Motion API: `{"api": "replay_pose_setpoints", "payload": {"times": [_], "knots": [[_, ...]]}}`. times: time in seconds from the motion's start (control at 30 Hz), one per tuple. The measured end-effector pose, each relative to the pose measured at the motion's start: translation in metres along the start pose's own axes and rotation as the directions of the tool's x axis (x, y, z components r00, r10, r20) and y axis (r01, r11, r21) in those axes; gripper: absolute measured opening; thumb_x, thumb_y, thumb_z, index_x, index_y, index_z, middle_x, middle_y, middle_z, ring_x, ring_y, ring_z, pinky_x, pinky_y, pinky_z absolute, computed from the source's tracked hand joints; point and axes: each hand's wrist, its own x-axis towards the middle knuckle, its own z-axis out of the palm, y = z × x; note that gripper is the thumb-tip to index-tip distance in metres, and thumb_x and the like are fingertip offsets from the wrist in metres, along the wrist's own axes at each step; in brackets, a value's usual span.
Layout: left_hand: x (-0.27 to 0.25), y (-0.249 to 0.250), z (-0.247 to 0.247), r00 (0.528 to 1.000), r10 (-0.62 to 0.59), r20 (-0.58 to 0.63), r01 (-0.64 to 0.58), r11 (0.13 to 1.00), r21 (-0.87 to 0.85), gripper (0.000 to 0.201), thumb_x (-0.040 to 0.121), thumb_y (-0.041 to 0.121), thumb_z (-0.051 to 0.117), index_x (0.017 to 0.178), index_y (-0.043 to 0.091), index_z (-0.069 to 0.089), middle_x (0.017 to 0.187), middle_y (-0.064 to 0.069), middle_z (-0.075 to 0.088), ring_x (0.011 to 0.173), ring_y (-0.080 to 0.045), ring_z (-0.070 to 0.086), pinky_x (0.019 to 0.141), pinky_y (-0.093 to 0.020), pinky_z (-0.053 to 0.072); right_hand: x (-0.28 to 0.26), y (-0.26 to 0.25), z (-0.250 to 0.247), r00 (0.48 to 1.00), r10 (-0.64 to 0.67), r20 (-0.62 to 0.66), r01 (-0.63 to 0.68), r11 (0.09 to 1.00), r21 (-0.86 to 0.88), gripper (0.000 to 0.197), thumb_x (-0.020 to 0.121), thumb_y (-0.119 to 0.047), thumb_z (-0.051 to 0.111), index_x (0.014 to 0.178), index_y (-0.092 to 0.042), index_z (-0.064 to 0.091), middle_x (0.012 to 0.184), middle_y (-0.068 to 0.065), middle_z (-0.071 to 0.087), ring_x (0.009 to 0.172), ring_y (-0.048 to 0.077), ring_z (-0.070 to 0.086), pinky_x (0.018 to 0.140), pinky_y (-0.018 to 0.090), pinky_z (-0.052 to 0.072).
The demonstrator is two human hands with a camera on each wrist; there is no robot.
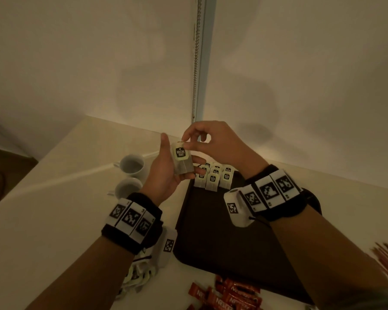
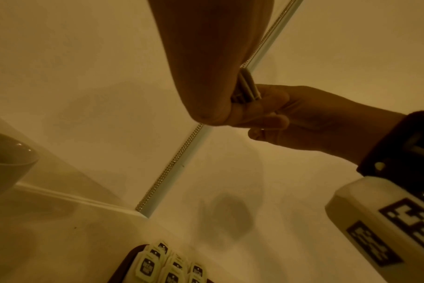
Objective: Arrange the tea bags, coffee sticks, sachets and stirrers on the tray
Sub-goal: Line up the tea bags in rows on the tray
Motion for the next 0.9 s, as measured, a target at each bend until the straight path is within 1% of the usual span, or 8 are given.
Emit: {"api": "replay_pose_setpoints", "payload": {"times": [0.1,0.23,0.33,0.4,0.6,0.7,0.8,0.9], "knots": [[-0.006,0.002,0.002,1.000,0.013,-0.001,-0.013,1.000,-0.010,0.076,0.092,0.064,0.007,0.098,0.013,0.064,0.073,-0.010,0.071,0.057,-0.023,0.068,0.044,-0.018,0.047,-0.006,-0.009,-0.005,0.999,-0.032,0.029,0.032,0.999,-0.008,0.021,0.077,-0.024,0.076,0.095,-0.018,0.068,0.078,-0.009,0.063,0.073,-0.002,0.052,0.071,0.011,0.039],[-0.013,0.006,0.006,1.000,0.024,0.007,-0.024,1.000,-0.005,0.075,0.092,0.065,0.008,0.105,0.016,0.064,0.079,-0.011,0.073,0.058,-0.024,0.069,0.045,-0.019,0.049,-0.012,-0.018,-0.002,0.992,-0.110,0.058,0.119,0.971,-0.205,0.031,0.072,-0.034,0.077,0.100,-0.024,0.065,0.087,-0.005,0.058,0.081,0.010,0.052,0.076,0.030,0.046],[-0.017,0.008,0.008,1.000,0.026,0.013,-0.026,1.000,-0.009,0.072,0.092,0.064,0.008,0.104,0.020,0.063,0.081,-0.008,0.073,0.062,-0.023,0.070,0.046,-0.019,0.049,-0.014,-0.023,-0.003,0.988,-0.145,0.047,0.153,0.948,-0.279,0.030,0.073,-0.033,0.076,0.099,-0.023,0.064,0.088,-0.006,0.057,0.080,0.008,0.050,0.076,0.033,0.047],[-0.020,0.010,0.010,1.000,0.025,0.006,-0.025,0.999,-0.033,0.070,0.092,0.064,0.009,0.103,0.021,0.064,0.081,-0.007,0.073,0.063,-0.024,0.071,0.046,-0.018,0.049,-0.017,-0.027,-0.002,0.984,-0.167,0.060,0.177,0.933,-0.313,0.030,0.074,-0.032,0.075,0.100,-0.022,0.064,0.090,-0.005,0.058,0.081,0.007,0.050,0.076,0.031,0.046],[-0.027,0.015,0.014,0.999,0.032,0.021,-0.031,0.998,-0.047,0.070,0.093,0.062,0.009,0.103,0.019,0.063,0.081,-0.007,0.073,0.067,-0.024,0.071,0.047,-0.019,0.049,-0.019,-0.037,-0.008,0.990,-0.110,0.088,0.130,0.953,-0.272,0.030,0.075,-0.022,0.076,0.100,-0.020,0.060,0.086,-0.005,0.055,0.074,0.000,0.048,0.069,0.015,0.041],[-0.027,0.020,0.017,0.999,0.034,-0.001,-0.034,0.994,-0.099,0.067,0.095,0.060,0.011,0.099,0.017,0.062,0.075,-0.003,0.073,0.064,-0.020,0.071,0.045,-0.019,0.049,-0.020,-0.043,-0.011,0.994,-0.093,0.064,0.105,0.972,-0.210,0.028,0.075,-0.016,0.076,0.097,-0.017,0.059,0.080,-0.002,0.057,0.072,0.007,0.052,0.067,0.019,0.044],[-0.028,0.023,0.018,0.998,0.052,-0.019,-0.054,0.992,-0.114,0.065,0.096,0.059,0.013,0.098,0.017,0.062,0.074,0.001,0.072,0.062,-0.015,0.069,0.046,-0.020,0.050,-0.019,-0.044,-0.013,0.990,-0.118,0.073,0.132,0.966,-0.222,0.028,0.076,-0.014,0.075,0.099,-0.013,0.060,0.087,-0.001,0.055,0.073,0.001,0.048,0.068,0.010,0.040],[-0.030,0.023,0.020,0.998,0.052,-0.029,-0.055,0.993,-0.102,0.065,0.095,0.060,0.013,0.099,0.018,0.063,0.081,0.001,0.074,0.063,-0.019,0.070,0.046,-0.021,0.051,-0.019,-0.042,-0.015,0.987,-0.129,0.096,0.152,0.945,-0.289,0.030,0.076,-0.017,0.075,0.103,-0.014,0.060,0.094,-0.002,0.052,0.077,-0.003,0.046,0.071,0.002,0.036]]}}
